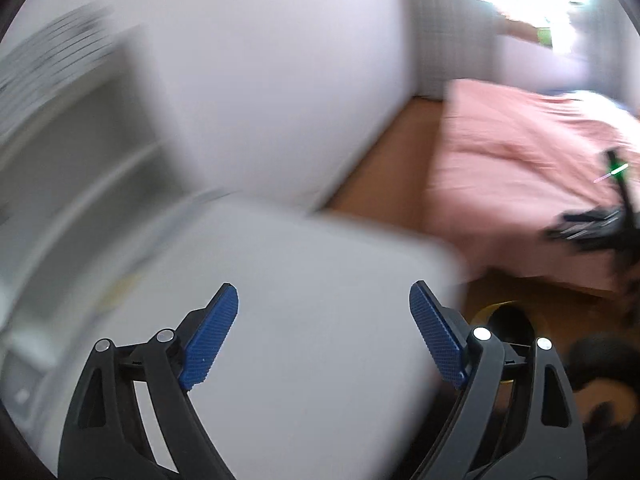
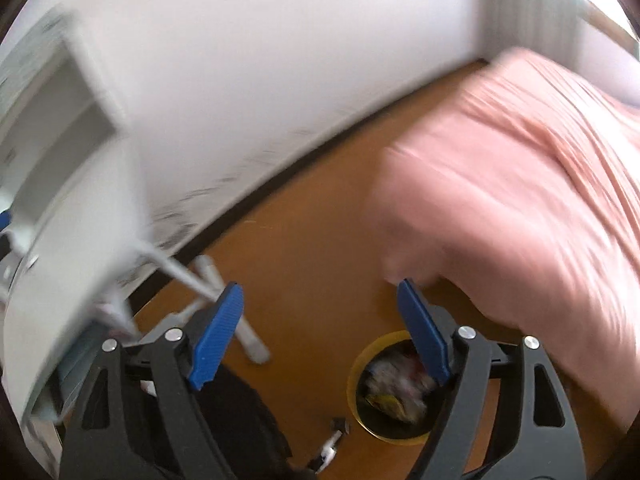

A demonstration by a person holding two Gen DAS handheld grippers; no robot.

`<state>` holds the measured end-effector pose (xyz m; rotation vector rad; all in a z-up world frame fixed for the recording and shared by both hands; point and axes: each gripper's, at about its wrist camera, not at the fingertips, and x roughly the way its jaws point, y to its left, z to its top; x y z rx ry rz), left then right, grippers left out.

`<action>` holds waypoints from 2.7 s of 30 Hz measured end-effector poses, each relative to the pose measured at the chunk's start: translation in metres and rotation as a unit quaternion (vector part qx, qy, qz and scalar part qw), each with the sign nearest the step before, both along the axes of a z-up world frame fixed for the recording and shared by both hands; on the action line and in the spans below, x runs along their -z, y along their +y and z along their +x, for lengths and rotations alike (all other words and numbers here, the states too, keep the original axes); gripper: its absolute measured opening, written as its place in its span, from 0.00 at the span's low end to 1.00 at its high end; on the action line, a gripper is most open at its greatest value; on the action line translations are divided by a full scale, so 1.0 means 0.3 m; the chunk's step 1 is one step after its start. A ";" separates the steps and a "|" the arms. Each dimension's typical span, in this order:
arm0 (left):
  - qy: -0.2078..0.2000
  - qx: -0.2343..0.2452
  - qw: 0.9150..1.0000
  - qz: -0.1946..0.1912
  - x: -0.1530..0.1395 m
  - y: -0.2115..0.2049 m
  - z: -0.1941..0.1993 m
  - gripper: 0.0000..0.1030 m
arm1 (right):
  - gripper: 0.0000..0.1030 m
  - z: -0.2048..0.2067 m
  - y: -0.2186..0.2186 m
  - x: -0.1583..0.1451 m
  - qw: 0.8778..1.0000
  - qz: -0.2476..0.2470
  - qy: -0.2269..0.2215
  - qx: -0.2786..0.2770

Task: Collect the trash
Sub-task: 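Move both tools back over the desk, then grasp the white snack wrapper with the left gripper while the right grasps the yellow handle, then carry the snack wrapper and yellow handle over the black bin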

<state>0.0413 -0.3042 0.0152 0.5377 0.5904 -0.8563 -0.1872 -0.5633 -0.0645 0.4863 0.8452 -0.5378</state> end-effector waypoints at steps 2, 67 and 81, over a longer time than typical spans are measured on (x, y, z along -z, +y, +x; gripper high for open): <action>-0.024 -0.063 0.997 0.031 0.017 0.165 0.124 0.83 | 0.75 0.139 0.083 -0.048 0.998 -0.001 -0.012 -0.062; 0.126 -0.236 0.962 -0.057 0.106 0.816 0.523 0.12 | 0.74 1.788 1.088 -0.147 0.941 -0.001 0.078 -0.329; 0.144 -0.148 0.976 -0.072 0.075 0.377 0.314 0.12 | 0.74 1.008 0.612 -0.269 0.972 -0.025 0.012 -0.234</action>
